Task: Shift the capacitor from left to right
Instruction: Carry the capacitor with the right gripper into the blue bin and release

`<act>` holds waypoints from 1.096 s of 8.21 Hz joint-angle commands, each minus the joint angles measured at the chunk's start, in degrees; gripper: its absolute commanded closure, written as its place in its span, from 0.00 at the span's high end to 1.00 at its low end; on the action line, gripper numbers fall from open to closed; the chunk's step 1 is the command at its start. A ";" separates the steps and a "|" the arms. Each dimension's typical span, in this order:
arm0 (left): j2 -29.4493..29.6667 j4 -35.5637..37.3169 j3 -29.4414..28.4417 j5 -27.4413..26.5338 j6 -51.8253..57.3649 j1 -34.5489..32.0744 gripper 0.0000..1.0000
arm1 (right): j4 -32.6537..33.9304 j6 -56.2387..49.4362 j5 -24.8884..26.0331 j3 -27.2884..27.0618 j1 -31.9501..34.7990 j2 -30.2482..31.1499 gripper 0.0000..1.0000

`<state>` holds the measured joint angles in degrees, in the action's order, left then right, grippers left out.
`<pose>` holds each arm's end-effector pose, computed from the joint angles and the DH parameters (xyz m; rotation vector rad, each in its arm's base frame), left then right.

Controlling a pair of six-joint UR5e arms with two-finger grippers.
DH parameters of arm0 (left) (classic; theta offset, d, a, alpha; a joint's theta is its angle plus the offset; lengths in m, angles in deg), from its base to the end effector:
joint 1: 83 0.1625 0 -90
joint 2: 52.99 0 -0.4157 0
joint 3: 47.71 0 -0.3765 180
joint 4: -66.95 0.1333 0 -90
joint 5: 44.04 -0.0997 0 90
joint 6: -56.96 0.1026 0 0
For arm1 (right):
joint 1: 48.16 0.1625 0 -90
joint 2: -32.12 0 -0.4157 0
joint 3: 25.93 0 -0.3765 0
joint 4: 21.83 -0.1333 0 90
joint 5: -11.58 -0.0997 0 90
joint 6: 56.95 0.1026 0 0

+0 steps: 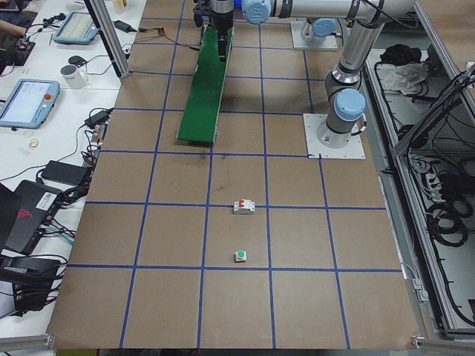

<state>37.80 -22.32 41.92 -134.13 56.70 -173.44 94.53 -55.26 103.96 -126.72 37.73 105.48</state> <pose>-0.1368 -0.4814 0.4733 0.0049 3.1400 -0.0085 0.0892 -0.5588 0.2830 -0.1563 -3.0964 -0.0303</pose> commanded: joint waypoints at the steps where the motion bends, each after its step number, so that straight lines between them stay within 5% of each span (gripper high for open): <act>1: 0.00 -0.03 0.10 0.00 0.00 0.00 1.00 | -6.06 -26.87 2.36 2.71 -14.38 4.50 0.00; 4: 0.00 -0.03 0.10 0.00 0.00 0.00 1.00 | -6.06 -54.09 3.42 4.82 -33.11 4.61 0.00; 8: 0.00 0.06 0.10 0.00 0.00 0.00 1.00 | 4.00 -66.37 1.22 3.86 -41.07 -4.15 0.00; 9: 0.00 -0.03 0.10 0.00 0.00 0.00 1.00 | 6.92 -67.68 -0.34 3.85 -41.07 -6.53 0.19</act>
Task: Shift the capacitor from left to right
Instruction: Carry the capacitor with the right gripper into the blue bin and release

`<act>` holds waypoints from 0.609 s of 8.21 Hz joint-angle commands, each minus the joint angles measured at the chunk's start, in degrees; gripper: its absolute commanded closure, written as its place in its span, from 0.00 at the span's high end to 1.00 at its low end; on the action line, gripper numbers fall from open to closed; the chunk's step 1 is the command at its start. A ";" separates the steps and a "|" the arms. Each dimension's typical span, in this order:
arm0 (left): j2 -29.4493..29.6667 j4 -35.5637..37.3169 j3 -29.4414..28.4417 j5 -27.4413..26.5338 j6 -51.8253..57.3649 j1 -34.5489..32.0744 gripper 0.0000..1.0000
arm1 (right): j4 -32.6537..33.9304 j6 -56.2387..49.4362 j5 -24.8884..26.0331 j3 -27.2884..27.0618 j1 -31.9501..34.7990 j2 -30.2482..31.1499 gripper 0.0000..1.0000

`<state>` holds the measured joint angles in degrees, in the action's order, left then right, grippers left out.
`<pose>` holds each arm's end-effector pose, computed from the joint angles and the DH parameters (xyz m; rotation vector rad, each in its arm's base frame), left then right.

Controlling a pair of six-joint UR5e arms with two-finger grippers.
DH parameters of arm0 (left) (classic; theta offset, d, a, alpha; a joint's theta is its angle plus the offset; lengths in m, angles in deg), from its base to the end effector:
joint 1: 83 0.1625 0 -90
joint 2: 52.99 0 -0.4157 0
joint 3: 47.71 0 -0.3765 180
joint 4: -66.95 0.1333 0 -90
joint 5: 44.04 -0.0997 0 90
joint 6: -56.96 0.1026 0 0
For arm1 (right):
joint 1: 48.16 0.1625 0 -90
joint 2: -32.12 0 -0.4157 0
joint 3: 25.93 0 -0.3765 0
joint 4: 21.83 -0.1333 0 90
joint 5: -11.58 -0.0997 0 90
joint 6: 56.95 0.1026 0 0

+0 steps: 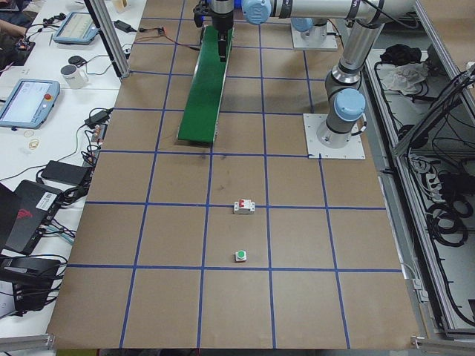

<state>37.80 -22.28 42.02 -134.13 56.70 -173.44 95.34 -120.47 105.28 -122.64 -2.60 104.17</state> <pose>-0.1368 -0.4813 0.4726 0.0049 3.1400 -0.0069 -0.3117 -0.4988 0.3030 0.5063 -3.0259 -0.0406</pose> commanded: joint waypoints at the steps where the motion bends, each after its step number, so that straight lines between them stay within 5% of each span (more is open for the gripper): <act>1: 0.00 0.03 0.00 0.00 0.00 0.00 1.00 | 6.40 -3.44 -2.38 -0.23 -0.82 -4.73 0.58; 2: 0.00 0.03 0.00 0.00 0.00 0.00 1.00 | 5.44 -3.19 -2.47 -0.14 -0.82 -2.99 0.93; 5: 0.00 0.03 0.09 0.00 0.00 0.00 1.00 | -8.58 1.53 -6.66 1.08 2.05 5.62 1.00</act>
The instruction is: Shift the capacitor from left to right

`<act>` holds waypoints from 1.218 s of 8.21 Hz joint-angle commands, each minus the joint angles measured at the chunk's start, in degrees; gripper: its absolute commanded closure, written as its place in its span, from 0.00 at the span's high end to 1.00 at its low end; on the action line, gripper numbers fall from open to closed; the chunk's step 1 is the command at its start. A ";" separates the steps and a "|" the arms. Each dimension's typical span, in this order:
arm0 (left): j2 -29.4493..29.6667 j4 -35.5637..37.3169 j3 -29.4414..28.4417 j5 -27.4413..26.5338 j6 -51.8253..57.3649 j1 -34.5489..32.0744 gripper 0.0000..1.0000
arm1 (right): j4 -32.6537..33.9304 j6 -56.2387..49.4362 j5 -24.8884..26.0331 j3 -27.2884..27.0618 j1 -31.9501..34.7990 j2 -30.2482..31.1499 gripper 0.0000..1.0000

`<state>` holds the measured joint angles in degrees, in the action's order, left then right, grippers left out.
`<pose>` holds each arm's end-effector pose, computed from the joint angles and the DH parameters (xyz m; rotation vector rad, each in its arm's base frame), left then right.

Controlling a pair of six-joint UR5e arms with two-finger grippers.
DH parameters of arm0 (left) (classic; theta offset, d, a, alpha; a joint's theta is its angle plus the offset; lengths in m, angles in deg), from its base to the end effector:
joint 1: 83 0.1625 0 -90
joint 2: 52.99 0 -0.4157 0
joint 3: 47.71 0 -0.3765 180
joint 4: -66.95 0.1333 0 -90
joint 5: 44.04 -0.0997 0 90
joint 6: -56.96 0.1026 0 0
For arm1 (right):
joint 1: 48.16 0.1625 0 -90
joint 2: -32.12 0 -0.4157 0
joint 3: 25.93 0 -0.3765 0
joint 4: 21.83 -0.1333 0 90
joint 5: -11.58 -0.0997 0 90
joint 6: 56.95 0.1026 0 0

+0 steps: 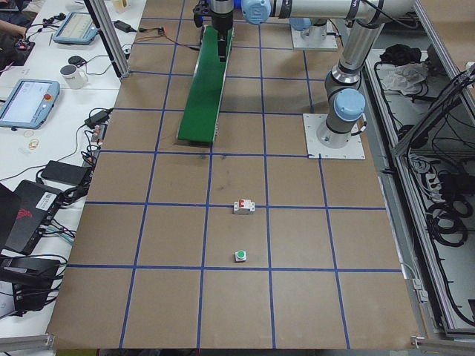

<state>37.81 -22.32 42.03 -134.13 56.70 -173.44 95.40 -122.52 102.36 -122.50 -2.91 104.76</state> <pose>-0.1368 -0.4813 0.4723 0.0049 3.1400 -0.0052 -0.3102 -0.5002 0.3099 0.5571 -3.0357 0.0335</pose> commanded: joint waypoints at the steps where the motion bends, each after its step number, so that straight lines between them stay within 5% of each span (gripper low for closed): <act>1: 0.00 -0.03 0.08 0.09 0.00 0.00 1.00 | -11.39 6.48 -3.86 1.39 6.74 8.71 1.00; 5: 0.09 0.06 0.08 0.00 0.00 0.00 1.00 | -26.86 39.63 -0.90 6.21 29.39 14.28 1.00; 8: 0.09 0.06 0.08 0.00 0.00 0.00 1.00 | -26.54 64.71 -0.97 6.84 47.59 13.50 1.00; 10: 0.09 0.06 0.08 0.09 0.00 0.00 1.00 | -26.62 66.27 -0.62 6.75 49.14 13.67 1.00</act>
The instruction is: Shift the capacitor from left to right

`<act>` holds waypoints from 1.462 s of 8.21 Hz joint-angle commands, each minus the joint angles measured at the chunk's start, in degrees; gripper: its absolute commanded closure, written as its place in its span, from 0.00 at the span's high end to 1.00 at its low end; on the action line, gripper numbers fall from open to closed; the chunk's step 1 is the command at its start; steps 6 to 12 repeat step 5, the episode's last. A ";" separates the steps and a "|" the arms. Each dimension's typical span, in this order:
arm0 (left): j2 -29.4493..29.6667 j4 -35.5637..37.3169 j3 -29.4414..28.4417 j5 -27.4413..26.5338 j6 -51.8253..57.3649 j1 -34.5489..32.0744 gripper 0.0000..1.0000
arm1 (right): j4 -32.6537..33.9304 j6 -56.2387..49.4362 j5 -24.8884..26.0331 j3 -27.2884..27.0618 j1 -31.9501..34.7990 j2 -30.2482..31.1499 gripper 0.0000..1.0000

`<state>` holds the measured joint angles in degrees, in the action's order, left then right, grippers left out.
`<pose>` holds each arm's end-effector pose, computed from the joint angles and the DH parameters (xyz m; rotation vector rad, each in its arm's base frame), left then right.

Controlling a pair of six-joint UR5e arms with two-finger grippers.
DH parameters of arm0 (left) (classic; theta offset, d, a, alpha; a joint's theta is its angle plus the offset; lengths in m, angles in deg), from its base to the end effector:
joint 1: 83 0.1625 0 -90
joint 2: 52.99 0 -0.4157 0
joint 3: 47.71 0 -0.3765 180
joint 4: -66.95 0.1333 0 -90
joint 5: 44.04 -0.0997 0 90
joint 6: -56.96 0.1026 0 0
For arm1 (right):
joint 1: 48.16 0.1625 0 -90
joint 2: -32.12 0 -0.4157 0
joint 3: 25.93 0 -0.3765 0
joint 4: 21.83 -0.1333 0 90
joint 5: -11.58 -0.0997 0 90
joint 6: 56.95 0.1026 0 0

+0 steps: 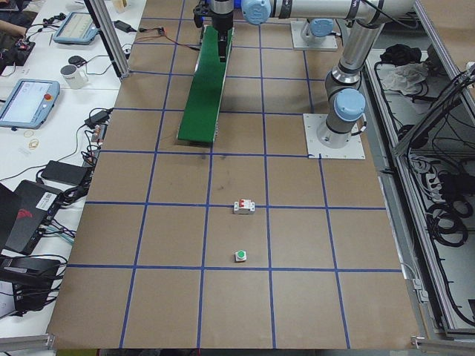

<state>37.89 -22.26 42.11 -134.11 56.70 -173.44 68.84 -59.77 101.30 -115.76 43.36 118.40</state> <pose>-0.1369 -0.4817 0.4711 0.0049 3.1404 -0.0025 0.1469 -0.4934 0.4465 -0.1185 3.1329 0.0787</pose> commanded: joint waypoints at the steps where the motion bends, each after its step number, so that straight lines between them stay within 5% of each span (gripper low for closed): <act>1: 0.00 0.00 0.00 0.07 0.00 0.00 1.00 | -0.05 3.53 0.02 0.01 2.87 0.20 1.00; 12: 0.00 0.00 0.00 0.07 0.00 0.00 1.00 | -0.31 3.44 0.98 -0.26 2.78 0.20 1.00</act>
